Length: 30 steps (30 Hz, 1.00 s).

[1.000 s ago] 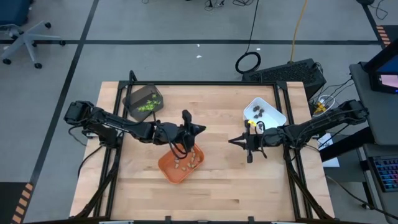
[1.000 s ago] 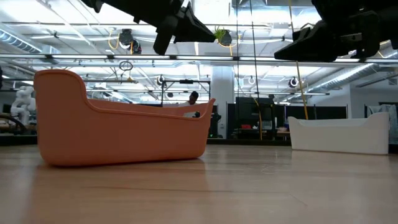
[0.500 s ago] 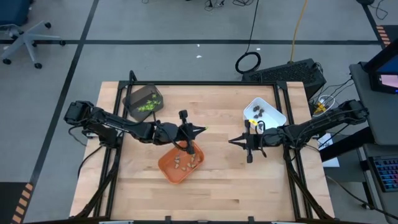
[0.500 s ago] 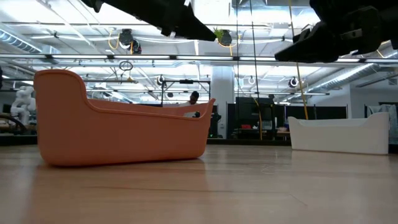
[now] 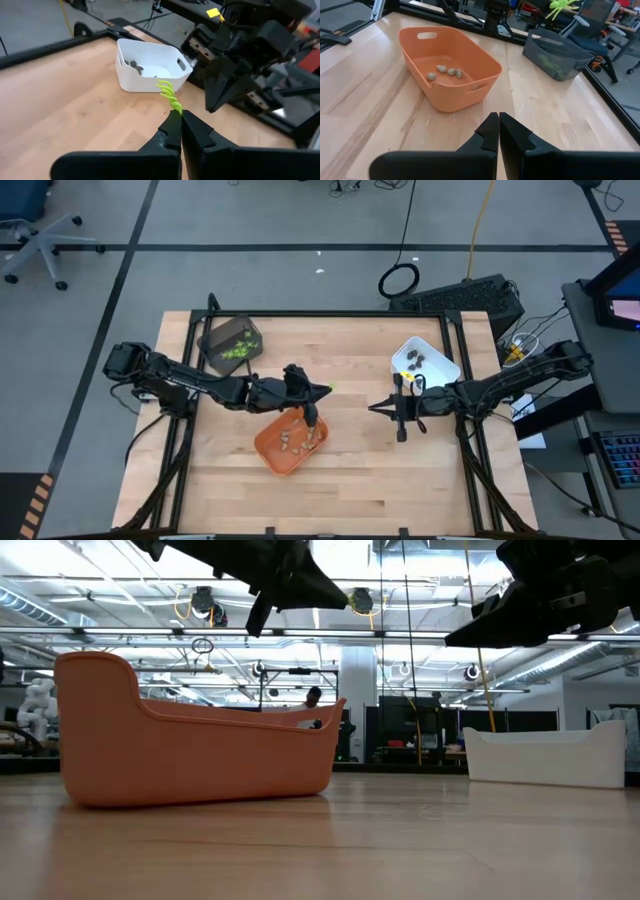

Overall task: Sort Halloween decoration
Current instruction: Put the green spider toy into the black bin

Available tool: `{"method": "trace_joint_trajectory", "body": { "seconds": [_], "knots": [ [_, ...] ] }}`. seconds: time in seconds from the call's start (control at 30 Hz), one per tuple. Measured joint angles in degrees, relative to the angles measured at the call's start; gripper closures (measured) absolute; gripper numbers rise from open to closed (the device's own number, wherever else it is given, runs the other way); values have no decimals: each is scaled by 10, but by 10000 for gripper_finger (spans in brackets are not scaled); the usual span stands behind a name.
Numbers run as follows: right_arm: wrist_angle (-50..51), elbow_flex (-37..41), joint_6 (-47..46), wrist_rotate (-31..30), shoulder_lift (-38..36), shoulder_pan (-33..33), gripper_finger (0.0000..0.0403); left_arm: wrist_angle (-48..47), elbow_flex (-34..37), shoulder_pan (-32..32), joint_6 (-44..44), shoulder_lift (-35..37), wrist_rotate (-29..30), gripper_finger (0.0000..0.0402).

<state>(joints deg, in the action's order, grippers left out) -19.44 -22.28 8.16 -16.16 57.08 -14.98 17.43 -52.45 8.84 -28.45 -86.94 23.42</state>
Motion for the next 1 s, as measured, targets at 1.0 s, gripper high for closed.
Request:
{"method": "trace_joint_trajectory", "body": {
  "seconds": [1.0],
  "knots": [
    [9, 0, 31, -1, 7, 0, 403, -582, 0, -114, -143, 212, 53, 401]
  ]
}}
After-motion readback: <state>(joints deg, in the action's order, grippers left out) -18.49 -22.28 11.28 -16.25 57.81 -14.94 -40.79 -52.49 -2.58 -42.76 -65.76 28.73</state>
